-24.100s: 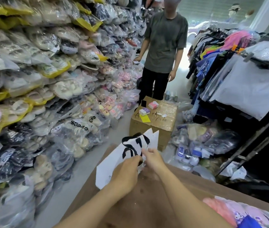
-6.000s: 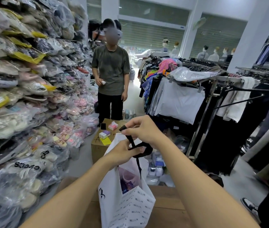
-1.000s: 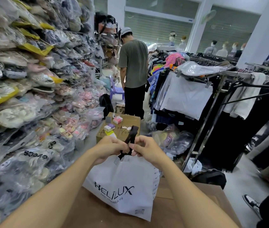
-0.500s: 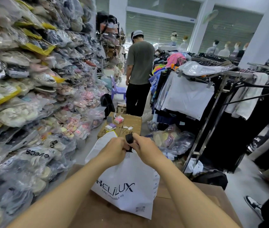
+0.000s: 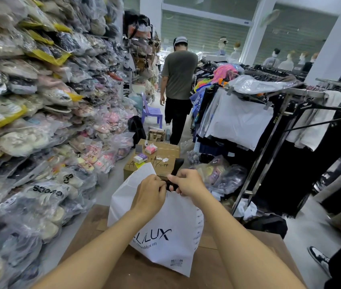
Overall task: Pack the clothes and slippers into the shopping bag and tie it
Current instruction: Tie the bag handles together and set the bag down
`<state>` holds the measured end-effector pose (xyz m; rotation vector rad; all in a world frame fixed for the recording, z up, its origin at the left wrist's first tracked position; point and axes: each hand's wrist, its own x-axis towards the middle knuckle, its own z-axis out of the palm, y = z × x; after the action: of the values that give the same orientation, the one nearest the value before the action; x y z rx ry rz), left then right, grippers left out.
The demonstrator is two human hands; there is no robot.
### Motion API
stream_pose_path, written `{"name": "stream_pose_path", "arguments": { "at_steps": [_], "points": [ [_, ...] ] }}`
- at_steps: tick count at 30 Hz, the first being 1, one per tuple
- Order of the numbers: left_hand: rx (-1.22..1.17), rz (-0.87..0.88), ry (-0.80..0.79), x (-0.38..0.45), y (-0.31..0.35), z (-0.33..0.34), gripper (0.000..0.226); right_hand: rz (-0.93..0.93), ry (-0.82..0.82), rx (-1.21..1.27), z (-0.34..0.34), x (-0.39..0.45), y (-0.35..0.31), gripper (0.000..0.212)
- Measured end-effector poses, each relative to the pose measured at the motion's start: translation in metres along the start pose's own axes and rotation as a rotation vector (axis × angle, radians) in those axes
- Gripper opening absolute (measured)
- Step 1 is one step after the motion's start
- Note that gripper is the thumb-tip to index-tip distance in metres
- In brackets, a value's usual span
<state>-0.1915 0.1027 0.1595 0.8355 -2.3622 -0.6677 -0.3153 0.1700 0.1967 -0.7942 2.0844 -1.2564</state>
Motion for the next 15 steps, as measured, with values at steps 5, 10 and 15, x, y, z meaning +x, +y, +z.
{"name": "stream_pose_path", "arguments": {
  "at_steps": [5, 10, 15],
  "points": [
    [0.01, 0.083, 0.061, -0.0009, -0.0052, 0.0031, 0.024, 0.17, -0.098, 0.126, -0.0029, -0.0005, -0.0042, 0.018],
    [0.007, 0.15, 0.094, -0.002, -0.0086, 0.0037, 0.019, 0.27, -0.16, 0.155, -0.0042, -0.0037, -0.0032, 0.021],
    [0.006, 0.161, 0.119, -0.0026, -0.0083, 0.0043, 0.017, 0.276, -0.191, 0.096, -0.0037, -0.0068, -0.0034, 0.014]
  ]
}}
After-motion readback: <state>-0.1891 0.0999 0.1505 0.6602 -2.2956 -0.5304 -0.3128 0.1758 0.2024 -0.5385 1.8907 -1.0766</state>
